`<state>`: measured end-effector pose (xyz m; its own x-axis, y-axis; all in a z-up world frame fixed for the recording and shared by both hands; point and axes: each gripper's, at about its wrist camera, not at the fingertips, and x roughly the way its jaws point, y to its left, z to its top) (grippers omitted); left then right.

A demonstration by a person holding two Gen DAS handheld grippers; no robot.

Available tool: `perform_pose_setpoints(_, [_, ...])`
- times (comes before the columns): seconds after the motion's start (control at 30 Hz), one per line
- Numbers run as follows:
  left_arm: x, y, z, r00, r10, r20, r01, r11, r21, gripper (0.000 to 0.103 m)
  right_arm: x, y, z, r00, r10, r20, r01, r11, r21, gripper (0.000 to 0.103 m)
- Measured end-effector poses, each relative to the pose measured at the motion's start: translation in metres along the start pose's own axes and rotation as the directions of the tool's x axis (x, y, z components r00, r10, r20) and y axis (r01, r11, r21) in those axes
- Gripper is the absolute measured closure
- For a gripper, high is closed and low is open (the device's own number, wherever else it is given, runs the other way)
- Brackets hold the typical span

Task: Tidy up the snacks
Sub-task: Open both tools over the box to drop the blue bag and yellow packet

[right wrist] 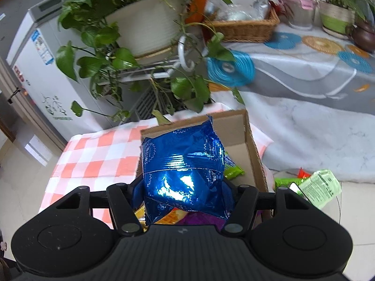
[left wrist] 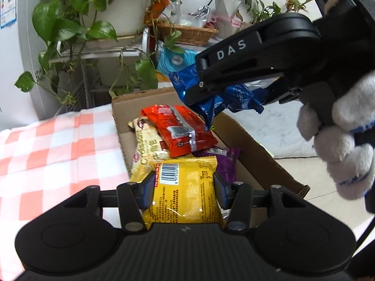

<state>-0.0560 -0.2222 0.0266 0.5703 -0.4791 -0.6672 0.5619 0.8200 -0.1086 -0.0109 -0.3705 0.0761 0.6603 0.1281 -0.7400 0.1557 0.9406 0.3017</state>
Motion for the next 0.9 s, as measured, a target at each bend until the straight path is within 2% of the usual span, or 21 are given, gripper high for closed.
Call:
perform_pose_setpoints(0.13, [0.004, -0.005, 0.004, 1.000, 0.014, -0.008, -0.014, 1.000, -0.017, 0.052, 0.005, -0.010, -0.002, 0.999, -0.029, -0.022, 0.030, 0.999, 0.046, 0.031])
perform_pose_setpoints(0.23, [0.004, -0.010, 0.008, 1.000, 0.031, 0.000, -0.031, 0.999, -0.018, 0.033, 0.005, -0.013, -0.003, 0.999, -0.030, -0.022, 0.031, 0.998, 0.056, 0.026])
perform_pose_setpoints(0.3, [0.000, -0.013, 0.009, 0.999, 0.045, 0.005, -0.045, 0.999, -0.017, 0.019, 0.004, -0.014, -0.003, 0.999, -0.032, -0.017, 0.033, 0.997, 0.065, 0.020])
perform_pose_setpoints(0.4, [-0.005, -0.014, 0.011, 0.997, 0.072, -0.003, -0.072, 0.997, -0.031, 0.009, 0.000, -0.016, -0.001, 1.000, -0.026, 0.003, 0.026, 0.997, 0.073, 0.014])
perform_pose_setpoints(0.57, [-0.010, -0.015, 0.018, 0.990, 0.130, -0.049, -0.132, 0.990, -0.046, 0.004, -0.002, -0.015, 0.000, 1.000, -0.006, 0.012, 0.005, 0.997, 0.078, 0.007])
perform_pose_setpoints(0.9, [-0.022, -0.009, 0.018, 0.977, 0.193, -0.094, -0.201, 0.976, -0.079, 0.003, -0.013, -0.012, -0.003, 1.000, -0.011, 0.030, 0.009, 0.998, 0.069, 0.000])
